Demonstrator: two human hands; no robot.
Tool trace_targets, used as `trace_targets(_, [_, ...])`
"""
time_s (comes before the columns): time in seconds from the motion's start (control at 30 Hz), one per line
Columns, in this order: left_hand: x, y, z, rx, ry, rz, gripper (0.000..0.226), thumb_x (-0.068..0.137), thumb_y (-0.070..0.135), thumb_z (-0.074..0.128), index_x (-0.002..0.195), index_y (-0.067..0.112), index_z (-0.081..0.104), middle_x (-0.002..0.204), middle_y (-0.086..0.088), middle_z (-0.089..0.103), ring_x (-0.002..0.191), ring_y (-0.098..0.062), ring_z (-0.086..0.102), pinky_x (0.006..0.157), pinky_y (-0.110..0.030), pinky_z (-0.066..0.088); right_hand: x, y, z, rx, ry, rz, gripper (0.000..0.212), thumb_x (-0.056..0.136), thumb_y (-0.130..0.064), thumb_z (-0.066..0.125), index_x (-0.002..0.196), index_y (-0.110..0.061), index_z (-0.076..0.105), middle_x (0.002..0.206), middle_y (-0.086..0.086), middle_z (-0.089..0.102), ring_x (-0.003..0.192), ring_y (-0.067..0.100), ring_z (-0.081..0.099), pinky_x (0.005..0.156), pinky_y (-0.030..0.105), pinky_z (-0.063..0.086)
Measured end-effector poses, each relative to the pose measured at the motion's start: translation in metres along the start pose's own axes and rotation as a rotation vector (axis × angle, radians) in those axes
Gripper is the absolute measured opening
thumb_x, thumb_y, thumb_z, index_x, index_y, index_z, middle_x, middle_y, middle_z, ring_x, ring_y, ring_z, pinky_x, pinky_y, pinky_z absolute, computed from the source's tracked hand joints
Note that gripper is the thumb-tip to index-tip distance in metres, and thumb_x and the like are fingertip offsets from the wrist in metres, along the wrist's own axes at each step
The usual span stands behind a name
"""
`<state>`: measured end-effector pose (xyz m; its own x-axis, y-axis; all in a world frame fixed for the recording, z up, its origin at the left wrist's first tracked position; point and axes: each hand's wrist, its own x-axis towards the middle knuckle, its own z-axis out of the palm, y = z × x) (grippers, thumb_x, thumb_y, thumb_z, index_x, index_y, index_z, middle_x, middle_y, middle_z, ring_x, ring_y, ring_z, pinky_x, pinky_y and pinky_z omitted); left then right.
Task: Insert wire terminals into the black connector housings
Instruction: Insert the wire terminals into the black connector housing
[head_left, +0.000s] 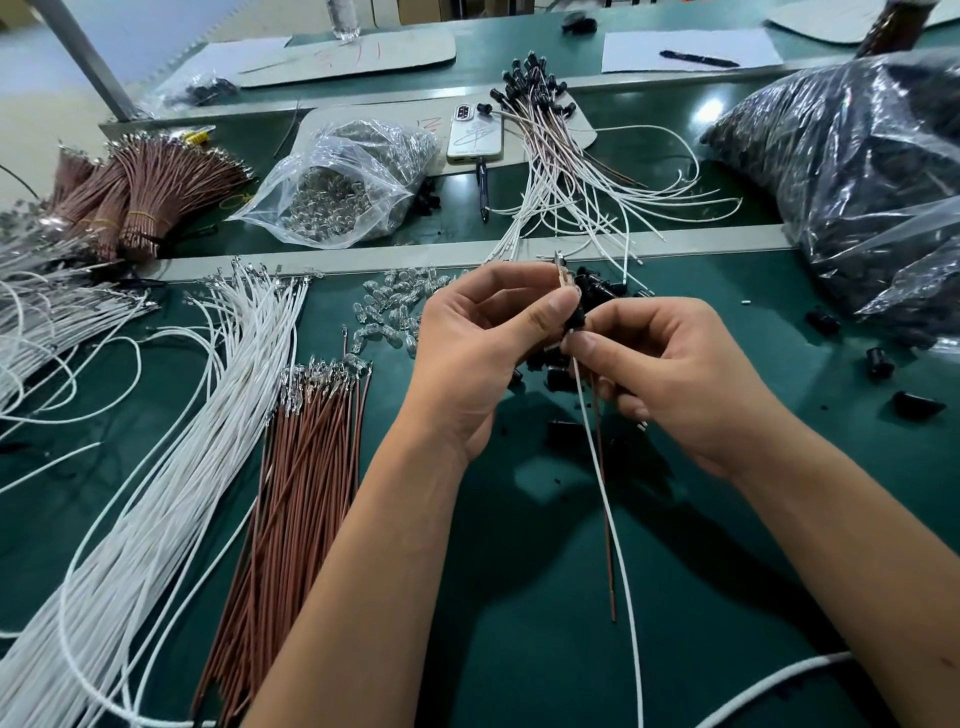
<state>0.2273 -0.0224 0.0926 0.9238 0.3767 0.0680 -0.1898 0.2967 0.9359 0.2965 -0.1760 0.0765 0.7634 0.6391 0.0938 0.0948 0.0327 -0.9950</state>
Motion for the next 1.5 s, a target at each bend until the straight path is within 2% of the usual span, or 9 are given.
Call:
trace_targets(0.17, [0.000, 0.000, 0.000, 0.018, -0.016, -0.003, 0.023, 0.065, 0.012, 0.081, 0.088, 0.014, 0.074, 0.086, -0.008, 0.075, 0.080, -0.018, 0.069, 0.079, -0.027, 0.058, 0.000, 0.000, -0.002, -0.017, -0.022, -0.015, 0.013, 0.087, -0.029, 0.076, 0.083, -0.016, 0.076, 0.062, -0.002, 0.059, 0.053, 0.007, 0.050, 0.042, 0.015, 0.035])
trace_targets(0.4, [-0.001, 0.000, 0.000, 0.038, -0.006, 0.015, 0.028, 0.067, 0.011, 0.081, 0.092, 0.007, 0.072, 0.083, -0.004, 0.075, 0.076, -0.017, 0.069, 0.076, -0.028, 0.058, 0.000, -0.001, -0.006, -0.045, -0.073, -0.022, 0.006, 0.088, -0.026, 0.078, 0.084, -0.021, 0.077, 0.065, -0.007, 0.065, 0.054, 0.004, 0.051, 0.043, 0.015, 0.037])
trace_targets(0.5, [-0.001, 0.002, 0.000, 0.044, 0.001, 0.006, 0.027, 0.066, 0.012, 0.081, 0.092, 0.008, 0.072, 0.081, -0.004, 0.075, 0.073, -0.018, 0.069, 0.072, -0.028, 0.059, 0.000, 0.000, -0.007, -0.060, -0.079, -0.017, 0.005, 0.091, -0.019, 0.077, 0.086, -0.017, 0.076, 0.066, -0.006, 0.066, 0.055, 0.005, 0.051, 0.044, 0.015, 0.037])
trace_targets(0.77, [-0.002, 0.004, -0.001, 0.008, -0.011, -0.007, 0.024, 0.066, 0.010, 0.080, 0.088, 0.009, 0.072, 0.083, -0.006, 0.074, 0.073, -0.017, 0.069, 0.070, -0.025, 0.059, -0.001, -0.003, -0.009, -0.072, -0.091, -0.009, 0.013, 0.082, -0.028, 0.078, 0.082, -0.015, 0.076, 0.060, -0.006, 0.064, 0.052, 0.004, 0.051, 0.045, 0.015, 0.038])
trace_targets(0.87, [-0.002, 0.004, -0.001, 0.003, -0.020, -0.019, 0.023, 0.067, 0.011, 0.079, 0.089, 0.008, 0.072, 0.085, -0.008, 0.074, 0.076, -0.018, 0.070, 0.073, -0.026, 0.060, -0.001, -0.004, -0.010, -0.084, -0.104, -0.017, 0.010, 0.082, -0.030, 0.079, 0.081, -0.020, 0.077, 0.060, -0.005, 0.062, 0.054, 0.014, 0.046, 0.045, 0.019, 0.034])
trace_targets(0.93, [-0.002, 0.004, -0.002, -0.014, -0.026, -0.041, 0.022, 0.069, 0.012, 0.078, 0.090, 0.007, 0.073, 0.085, -0.009, 0.074, 0.077, -0.018, 0.070, 0.072, -0.025, 0.060, 0.000, -0.004, -0.012, -0.094, -0.113, -0.025, 0.011, 0.082, -0.032, 0.080, 0.080, -0.021, 0.077, 0.060, -0.002, 0.059, 0.057, 0.020, 0.042, 0.047, 0.023, 0.032])
trace_targets(1.2, [-0.002, 0.006, -0.002, -0.031, 0.003, -0.096, 0.003, 0.084, 0.013, 0.072, 0.083, 0.012, 0.075, 0.085, -0.010, 0.074, 0.079, -0.019, 0.070, 0.069, -0.027, 0.059, 0.001, -0.002, -0.013, -0.127, -0.107, -0.029, 0.009, 0.083, -0.028, 0.080, 0.080, -0.020, 0.077, 0.060, -0.002, 0.059, 0.055, 0.016, 0.043, 0.047, 0.020, 0.034])
trace_targets(1.4, [-0.001, 0.006, -0.001, 0.005, 0.007, -0.077, 0.010, 0.092, 0.007, 0.067, 0.084, 0.011, 0.071, 0.083, -0.008, 0.073, 0.074, -0.018, 0.069, 0.067, -0.025, 0.057, 0.000, -0.001, -0.013, -0.068, -0.089, -0.007, 0.008, 0.085, -0.024, 0.082, 0.085, -0.016, 0.079, 0.061, 0.000, 0.063, 0.050, 0.007, 0.049, 0.042, 0.018, 0.037])
trace_targets(1.5, [-0.001, 0.005, 0.000, 0.021, 0.013, -0.056, 0.010, 0.093, 0.006, 0.066, 0.084, 0.010, 0.070, 0.082, -0.008, 0.073, 0.074, -0.017, 0.069, 0.067, -0.024, 0.057, 0.000, -0.002, -0.013, -0.044, -0.076, -0.028, 0.006, 0.090, -0.020, 0.077, 0.089, -0.015, 0.081, 0.067, 0.005, 0.068, 0.054, 0.010, 0.056, 0.041, 0.020, 0.041])
